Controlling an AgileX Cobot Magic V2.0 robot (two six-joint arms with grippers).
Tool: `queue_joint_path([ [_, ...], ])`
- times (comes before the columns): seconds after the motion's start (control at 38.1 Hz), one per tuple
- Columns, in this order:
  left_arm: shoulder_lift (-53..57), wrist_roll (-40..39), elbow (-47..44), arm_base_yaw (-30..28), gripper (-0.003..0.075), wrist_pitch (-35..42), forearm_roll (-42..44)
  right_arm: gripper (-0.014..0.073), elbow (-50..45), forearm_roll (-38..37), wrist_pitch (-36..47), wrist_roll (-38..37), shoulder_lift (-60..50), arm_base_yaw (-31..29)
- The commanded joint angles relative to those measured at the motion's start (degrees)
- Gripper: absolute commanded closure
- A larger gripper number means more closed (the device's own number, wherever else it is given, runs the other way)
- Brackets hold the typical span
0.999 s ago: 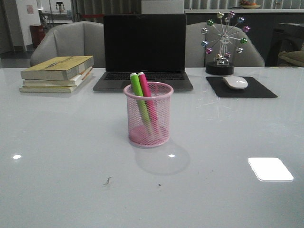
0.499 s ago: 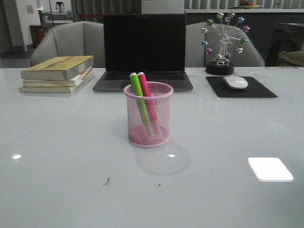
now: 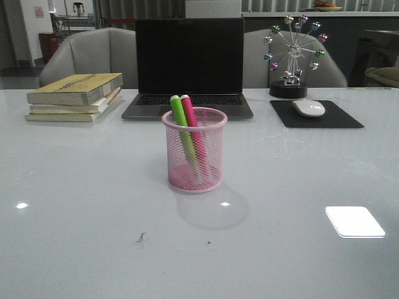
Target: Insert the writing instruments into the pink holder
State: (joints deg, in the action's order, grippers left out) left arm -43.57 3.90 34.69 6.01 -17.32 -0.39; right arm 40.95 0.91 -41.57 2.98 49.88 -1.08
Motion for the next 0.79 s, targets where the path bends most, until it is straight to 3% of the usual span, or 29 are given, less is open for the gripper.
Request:
queue_joint_path([
  [0.0,0.3,0.0,1.7,-0.2,0.0255,5.1,-0.6,0.0554,1.7,0.5,3.7,0.5,-0.6,-0.5],
  [0.76,0.3,0.0,1.7,-0.2,0.0255,5.1,-0.6,0.0554,1.7,1.4,0.6,0.5,-2.6,0.0],
])
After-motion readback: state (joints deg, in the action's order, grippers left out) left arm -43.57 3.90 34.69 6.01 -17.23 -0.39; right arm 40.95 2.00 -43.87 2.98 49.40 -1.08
